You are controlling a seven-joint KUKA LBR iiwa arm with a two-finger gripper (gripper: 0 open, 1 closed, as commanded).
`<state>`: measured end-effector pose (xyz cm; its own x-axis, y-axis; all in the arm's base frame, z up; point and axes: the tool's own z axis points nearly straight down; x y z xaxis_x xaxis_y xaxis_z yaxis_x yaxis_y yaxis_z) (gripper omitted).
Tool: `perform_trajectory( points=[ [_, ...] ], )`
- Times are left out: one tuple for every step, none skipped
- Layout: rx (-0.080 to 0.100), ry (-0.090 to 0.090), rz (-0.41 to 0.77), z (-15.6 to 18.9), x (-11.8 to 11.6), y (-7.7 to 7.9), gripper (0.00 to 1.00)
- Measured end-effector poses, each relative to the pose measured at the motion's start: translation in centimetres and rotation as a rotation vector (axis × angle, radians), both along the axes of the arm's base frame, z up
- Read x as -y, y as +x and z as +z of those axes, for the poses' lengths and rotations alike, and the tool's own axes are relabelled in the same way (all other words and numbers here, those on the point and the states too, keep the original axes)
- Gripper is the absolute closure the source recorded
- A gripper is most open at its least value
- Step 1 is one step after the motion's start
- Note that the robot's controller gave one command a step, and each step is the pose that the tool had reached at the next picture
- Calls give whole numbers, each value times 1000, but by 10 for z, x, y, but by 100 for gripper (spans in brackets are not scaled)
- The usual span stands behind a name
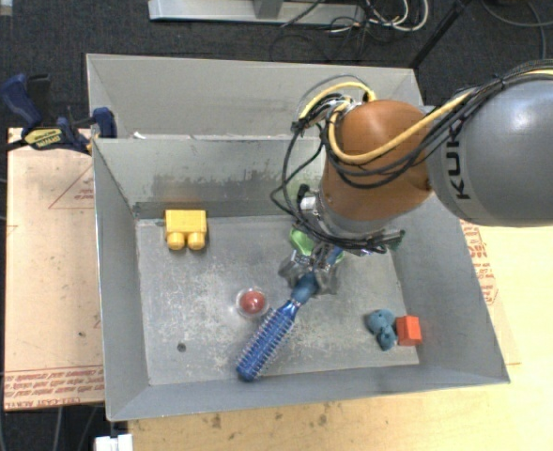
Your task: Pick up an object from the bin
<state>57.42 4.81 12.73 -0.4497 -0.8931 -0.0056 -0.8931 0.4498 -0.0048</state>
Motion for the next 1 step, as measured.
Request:
perform_trajectory(
  points=[
    [2,-1,-3,68,-1,2,100]
  ],
)
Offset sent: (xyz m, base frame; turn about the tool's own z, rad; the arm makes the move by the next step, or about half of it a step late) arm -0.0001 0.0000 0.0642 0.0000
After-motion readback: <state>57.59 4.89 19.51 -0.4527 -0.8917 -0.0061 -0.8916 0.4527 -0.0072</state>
